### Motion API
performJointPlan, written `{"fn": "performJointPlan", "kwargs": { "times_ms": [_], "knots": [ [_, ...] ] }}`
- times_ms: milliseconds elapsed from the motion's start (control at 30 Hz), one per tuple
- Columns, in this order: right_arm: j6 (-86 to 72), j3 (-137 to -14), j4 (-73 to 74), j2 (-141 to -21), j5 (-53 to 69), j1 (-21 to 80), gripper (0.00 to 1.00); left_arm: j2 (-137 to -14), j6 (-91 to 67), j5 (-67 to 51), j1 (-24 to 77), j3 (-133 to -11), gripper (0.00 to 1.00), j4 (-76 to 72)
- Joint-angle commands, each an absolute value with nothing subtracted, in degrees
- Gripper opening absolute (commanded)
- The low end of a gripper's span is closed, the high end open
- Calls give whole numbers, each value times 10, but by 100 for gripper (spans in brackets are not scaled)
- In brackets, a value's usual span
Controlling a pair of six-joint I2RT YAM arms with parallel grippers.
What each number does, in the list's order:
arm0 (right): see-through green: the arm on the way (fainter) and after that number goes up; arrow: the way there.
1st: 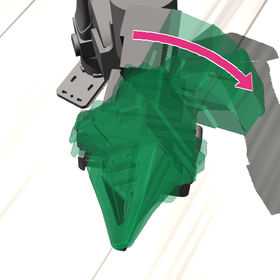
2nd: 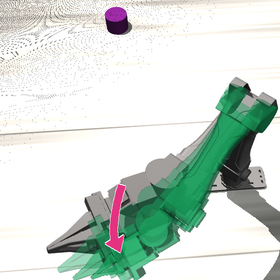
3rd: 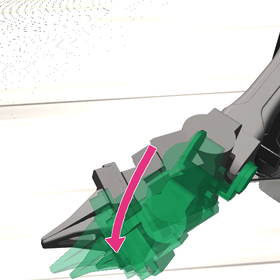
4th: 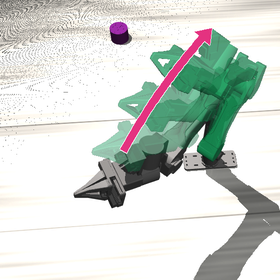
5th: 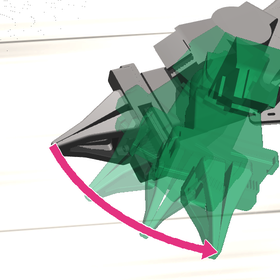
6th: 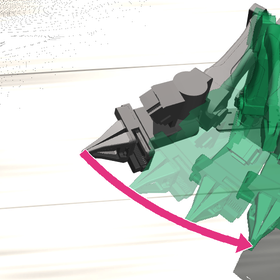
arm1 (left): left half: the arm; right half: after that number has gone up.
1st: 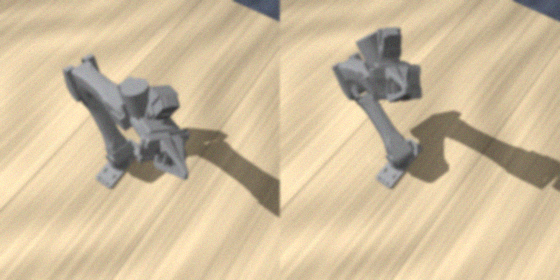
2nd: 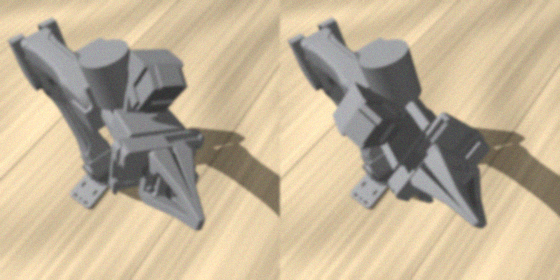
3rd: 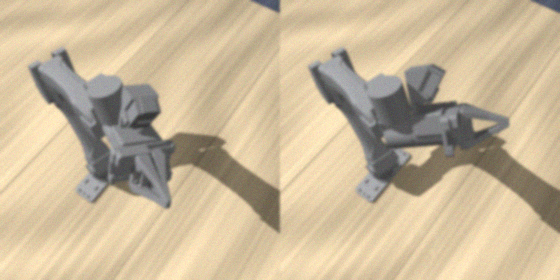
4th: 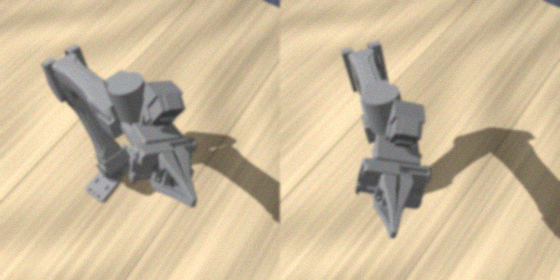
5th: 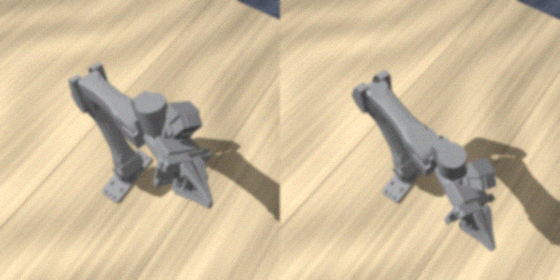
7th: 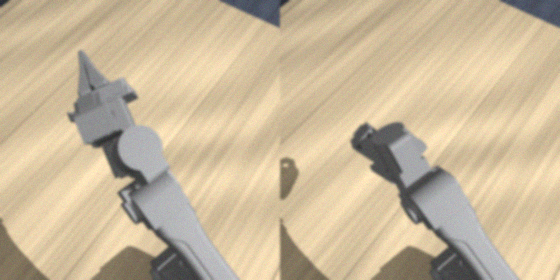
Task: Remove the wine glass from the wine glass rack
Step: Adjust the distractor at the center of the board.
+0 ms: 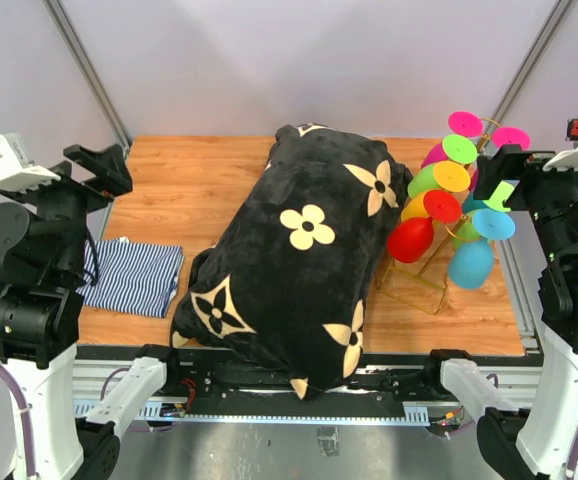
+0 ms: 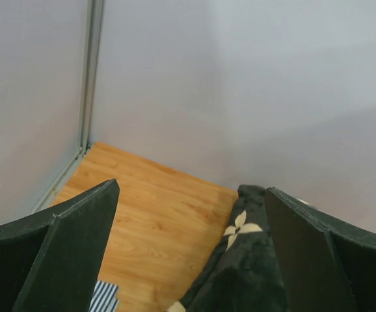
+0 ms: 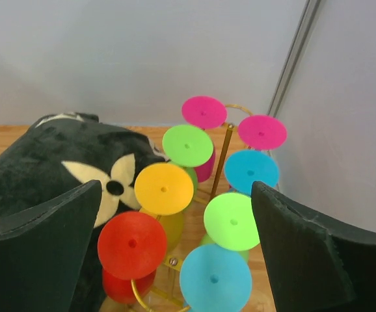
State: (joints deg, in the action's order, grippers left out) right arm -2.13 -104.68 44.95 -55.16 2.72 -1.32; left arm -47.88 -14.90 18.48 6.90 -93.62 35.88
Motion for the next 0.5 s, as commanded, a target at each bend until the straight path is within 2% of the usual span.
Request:
{"fn": "performJointPlan", "kwargs": {
  "times_ms": [0, 200, 467],
  "knots": [
    [-55, -1001, 442, -518, 55, 1, 98, -434, -176, 152, 67, -879, 99, 341],
    [-101, -935, 394, -474, 225, 19, 98, -365, -227, 78, 67, -769, 99, 315],
    [-221, -932, 346, -495, 496, 81, 99, -313, -292, -111, 66, -618, 99, 236]
  ]
}}
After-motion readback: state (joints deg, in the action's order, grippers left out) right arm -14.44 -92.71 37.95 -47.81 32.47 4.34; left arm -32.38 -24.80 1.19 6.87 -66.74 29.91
